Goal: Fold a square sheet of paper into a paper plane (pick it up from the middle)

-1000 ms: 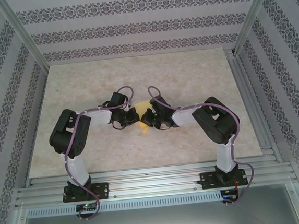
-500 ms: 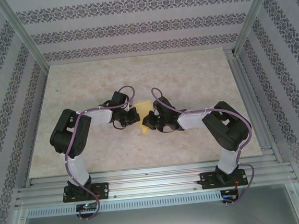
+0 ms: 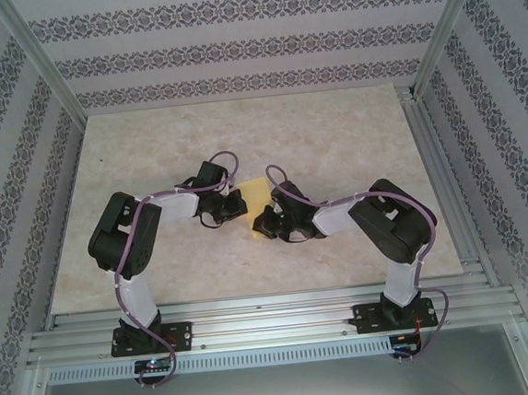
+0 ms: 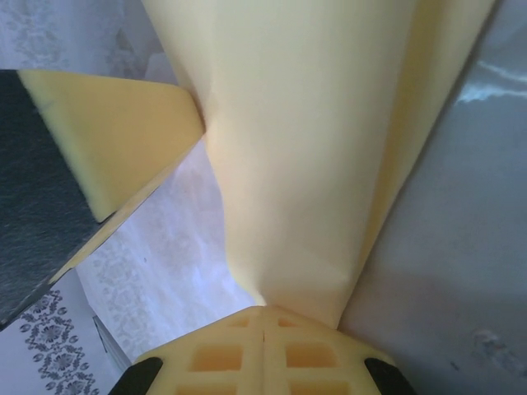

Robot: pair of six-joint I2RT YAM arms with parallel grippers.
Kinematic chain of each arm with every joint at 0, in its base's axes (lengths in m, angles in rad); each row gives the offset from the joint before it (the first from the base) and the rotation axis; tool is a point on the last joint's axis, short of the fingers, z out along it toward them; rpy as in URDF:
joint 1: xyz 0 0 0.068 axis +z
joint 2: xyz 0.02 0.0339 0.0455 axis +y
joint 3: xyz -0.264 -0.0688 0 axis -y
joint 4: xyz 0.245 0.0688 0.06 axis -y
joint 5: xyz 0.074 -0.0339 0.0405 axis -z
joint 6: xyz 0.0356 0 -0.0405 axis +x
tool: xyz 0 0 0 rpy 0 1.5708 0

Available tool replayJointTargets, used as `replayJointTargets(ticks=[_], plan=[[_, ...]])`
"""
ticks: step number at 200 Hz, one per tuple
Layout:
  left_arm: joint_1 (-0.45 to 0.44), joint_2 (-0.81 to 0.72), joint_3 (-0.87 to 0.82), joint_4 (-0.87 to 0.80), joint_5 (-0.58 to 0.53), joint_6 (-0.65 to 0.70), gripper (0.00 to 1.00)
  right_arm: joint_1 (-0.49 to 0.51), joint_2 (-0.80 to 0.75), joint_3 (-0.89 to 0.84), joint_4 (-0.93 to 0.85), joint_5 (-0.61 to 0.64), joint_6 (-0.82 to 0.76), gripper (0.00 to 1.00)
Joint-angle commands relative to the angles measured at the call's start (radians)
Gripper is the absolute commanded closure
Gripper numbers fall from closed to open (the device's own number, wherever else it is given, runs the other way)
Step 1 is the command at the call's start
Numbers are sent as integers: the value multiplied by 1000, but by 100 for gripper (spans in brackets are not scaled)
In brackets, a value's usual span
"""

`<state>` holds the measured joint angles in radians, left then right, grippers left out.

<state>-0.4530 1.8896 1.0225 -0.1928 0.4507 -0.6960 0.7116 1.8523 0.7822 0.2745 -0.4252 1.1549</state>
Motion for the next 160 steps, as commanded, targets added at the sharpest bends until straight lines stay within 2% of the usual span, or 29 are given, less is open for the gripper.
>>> replayJointTargets(ticks=[1,41,99,160], plan=[[-15,57,-28,-96,-113,14,100,7,28,-9,56,-17,10,99],[-16,55,-25,-102,-120,17,100,3,28,-14,46,-3,8,99],[-16,56,-20,-107,-125,21,100,23,-86,-2,-57,13,-60,98],[-17,55,-22,-105,-125,21,100,40,-27,6,-87,26,-53,98]])
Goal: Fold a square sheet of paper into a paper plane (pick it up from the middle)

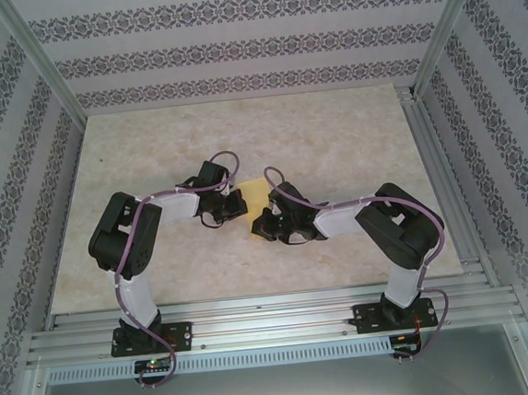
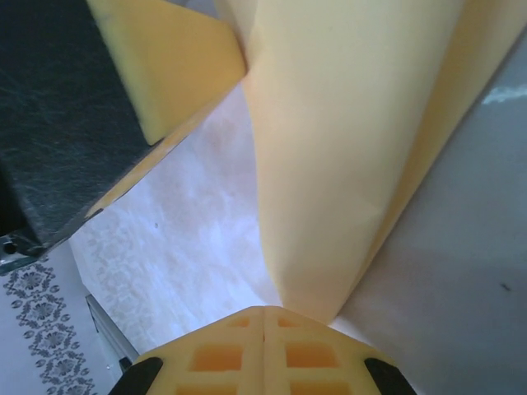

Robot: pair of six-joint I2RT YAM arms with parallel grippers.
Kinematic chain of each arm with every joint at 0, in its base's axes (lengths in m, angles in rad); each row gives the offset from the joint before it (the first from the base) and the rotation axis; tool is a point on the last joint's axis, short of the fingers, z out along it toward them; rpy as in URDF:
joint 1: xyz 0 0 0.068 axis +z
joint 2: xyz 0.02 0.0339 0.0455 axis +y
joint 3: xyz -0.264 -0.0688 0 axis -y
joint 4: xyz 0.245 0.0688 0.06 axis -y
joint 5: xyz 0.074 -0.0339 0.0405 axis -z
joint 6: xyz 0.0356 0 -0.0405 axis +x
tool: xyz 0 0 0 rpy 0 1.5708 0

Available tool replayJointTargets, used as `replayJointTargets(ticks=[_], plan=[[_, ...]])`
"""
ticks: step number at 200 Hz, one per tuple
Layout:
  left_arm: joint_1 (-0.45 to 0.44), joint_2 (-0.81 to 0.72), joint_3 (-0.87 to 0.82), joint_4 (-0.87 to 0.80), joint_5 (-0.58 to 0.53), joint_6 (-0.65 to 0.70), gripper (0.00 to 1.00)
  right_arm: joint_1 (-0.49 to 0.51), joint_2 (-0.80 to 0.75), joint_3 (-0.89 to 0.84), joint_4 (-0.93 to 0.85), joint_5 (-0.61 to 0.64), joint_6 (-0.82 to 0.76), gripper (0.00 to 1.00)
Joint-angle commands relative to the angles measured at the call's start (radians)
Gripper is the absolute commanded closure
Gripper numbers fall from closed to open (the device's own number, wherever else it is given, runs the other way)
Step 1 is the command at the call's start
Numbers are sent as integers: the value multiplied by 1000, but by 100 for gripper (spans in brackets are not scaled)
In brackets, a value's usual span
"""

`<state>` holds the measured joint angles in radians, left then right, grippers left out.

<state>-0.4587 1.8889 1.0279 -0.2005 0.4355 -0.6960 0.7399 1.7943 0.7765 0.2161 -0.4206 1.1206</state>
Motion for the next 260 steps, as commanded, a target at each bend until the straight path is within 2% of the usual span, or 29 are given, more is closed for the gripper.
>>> replayJointTargets(ticks=[1,61,124,152,191,260], plan=[[-11,57,-28,-97,-110,21,100,11,31,11,-28,21,-19,98],[-11,55,-29,-96,-109,18,100,13,44,95,-209,44,-86,98],[-11,56,-29,-96,-110,20,100,16,73,118,-226,28,-99,97],[-11,54,-28,-97,-109,21,100,6,-3,113,-203,39,-118,95],[-12,53,-24,-101,-110,23,100,-72,-119,87,-192,95,-155,92],[-18,55,-6,-112,-108,28,100,-93,-8,207,-283,119,-219,92]])
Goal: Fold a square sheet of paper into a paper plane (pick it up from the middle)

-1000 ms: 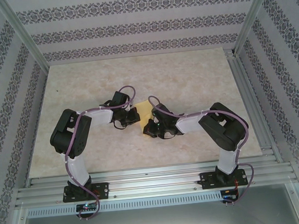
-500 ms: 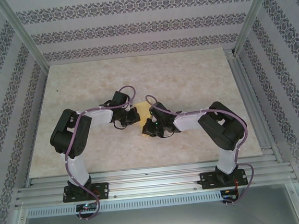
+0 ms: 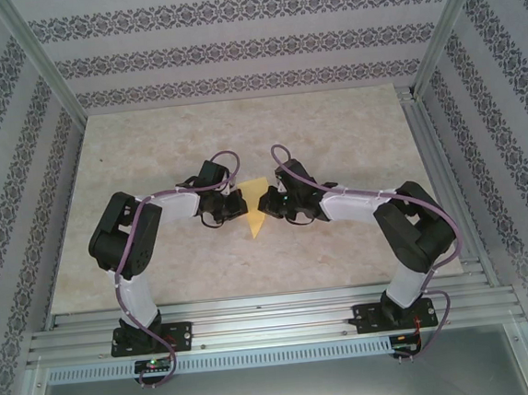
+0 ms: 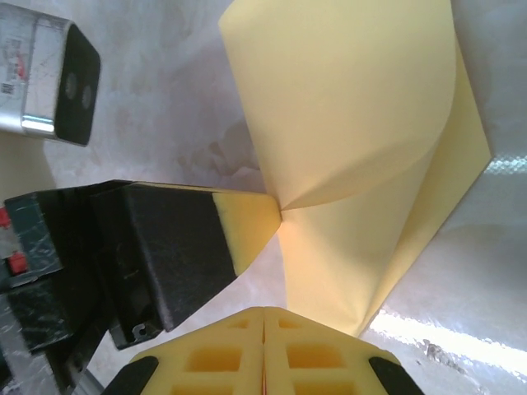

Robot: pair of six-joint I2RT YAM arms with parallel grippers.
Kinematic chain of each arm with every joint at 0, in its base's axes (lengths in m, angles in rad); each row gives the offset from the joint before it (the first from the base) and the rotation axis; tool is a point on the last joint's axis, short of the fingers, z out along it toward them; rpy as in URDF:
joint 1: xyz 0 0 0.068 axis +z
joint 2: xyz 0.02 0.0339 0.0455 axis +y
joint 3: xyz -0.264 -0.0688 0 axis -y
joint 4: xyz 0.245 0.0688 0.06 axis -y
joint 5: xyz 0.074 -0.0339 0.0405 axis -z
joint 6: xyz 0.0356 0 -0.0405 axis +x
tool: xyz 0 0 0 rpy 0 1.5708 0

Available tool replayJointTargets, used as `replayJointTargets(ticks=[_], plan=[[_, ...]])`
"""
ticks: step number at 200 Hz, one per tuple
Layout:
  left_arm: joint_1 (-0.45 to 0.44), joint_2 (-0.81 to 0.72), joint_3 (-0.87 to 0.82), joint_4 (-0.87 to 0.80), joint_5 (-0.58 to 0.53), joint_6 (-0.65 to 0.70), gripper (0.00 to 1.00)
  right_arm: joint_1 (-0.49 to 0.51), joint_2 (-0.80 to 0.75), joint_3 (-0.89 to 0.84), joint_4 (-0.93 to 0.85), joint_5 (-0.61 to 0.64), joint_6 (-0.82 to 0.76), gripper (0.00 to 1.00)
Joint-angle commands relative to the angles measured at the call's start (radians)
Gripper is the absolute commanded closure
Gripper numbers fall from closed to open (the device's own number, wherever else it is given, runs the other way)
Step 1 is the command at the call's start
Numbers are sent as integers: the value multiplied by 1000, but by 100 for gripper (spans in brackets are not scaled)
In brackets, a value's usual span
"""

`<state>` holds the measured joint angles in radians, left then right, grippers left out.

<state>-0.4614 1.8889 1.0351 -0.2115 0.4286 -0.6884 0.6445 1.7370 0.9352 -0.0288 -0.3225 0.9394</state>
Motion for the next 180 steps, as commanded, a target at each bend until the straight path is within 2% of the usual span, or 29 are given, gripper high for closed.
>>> replayJointTargets(ticks=[1,40,74,106,180], plan=[[-16,55,-12,-102,-101,20,100,3,51,50,-39,20,-37,92],[-20,53,-2,-104,-88,35,100,15,123,103,-54,8,-41,93],[-21,55,3,-109,-90,40,100,18,152,127,-98,45,-36,93],[-20,55,4,-122,-114,39,100,3,156,85,-93,82,-8,93],[-21,56,7,-135,-127,46,100,-22,133,44,-48,58,9,93]])
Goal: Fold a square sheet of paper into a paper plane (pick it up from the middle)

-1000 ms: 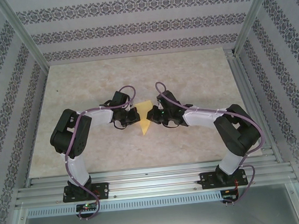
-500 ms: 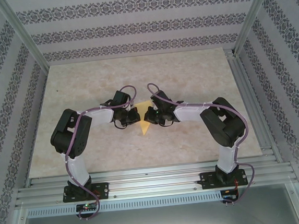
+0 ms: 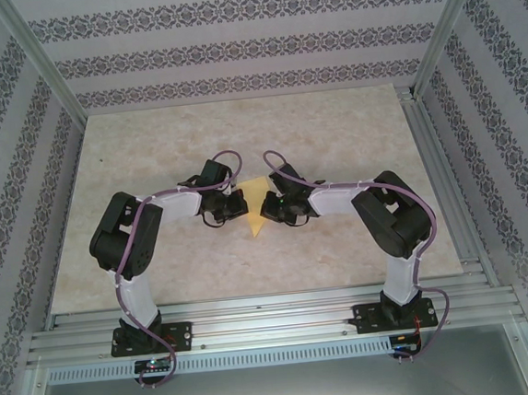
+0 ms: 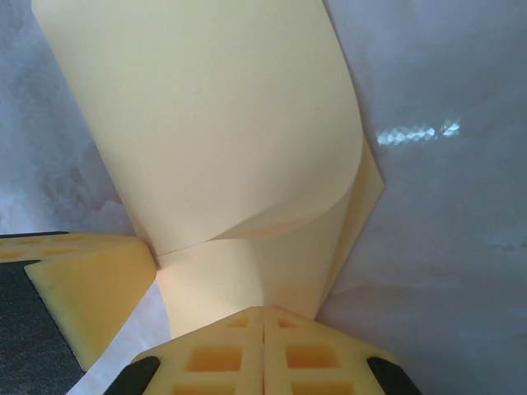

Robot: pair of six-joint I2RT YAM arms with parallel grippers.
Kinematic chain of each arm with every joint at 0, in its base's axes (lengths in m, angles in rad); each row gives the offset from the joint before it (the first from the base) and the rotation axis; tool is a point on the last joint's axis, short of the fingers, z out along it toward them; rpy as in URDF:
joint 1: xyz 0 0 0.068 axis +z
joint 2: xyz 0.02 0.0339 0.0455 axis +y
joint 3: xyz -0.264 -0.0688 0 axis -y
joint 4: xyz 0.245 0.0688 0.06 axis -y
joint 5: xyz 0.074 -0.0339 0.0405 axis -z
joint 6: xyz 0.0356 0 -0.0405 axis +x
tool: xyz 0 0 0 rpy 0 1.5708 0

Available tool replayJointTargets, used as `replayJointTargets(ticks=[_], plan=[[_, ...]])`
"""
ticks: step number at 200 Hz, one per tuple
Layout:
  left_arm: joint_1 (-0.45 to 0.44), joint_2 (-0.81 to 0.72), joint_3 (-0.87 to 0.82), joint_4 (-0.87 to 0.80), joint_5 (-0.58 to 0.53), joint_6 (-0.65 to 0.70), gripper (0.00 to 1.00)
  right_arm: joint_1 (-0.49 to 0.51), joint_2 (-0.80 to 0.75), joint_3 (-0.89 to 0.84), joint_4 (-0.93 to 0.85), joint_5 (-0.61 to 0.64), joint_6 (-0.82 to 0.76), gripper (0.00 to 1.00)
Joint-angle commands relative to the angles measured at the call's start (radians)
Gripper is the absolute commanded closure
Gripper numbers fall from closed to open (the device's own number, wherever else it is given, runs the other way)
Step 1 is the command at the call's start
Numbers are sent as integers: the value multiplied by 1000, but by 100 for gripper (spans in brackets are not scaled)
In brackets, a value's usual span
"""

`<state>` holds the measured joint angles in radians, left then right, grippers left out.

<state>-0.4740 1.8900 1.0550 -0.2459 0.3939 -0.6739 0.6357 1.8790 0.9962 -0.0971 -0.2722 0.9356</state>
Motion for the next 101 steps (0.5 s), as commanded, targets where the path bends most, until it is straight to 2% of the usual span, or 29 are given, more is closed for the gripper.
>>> replayJointTargets(ticks=[1,40,101], plan=[[-8,55,-13,-101,-92,32,100,-13,-12,-17,21,7,13,93],[-8,55,-12,-102,-90,36,100,-26,-80,-14,74,-9,-10,92],[-11,54,-8,-102,-85,38,100,-54,-10,8,67,-22,-38,93]])
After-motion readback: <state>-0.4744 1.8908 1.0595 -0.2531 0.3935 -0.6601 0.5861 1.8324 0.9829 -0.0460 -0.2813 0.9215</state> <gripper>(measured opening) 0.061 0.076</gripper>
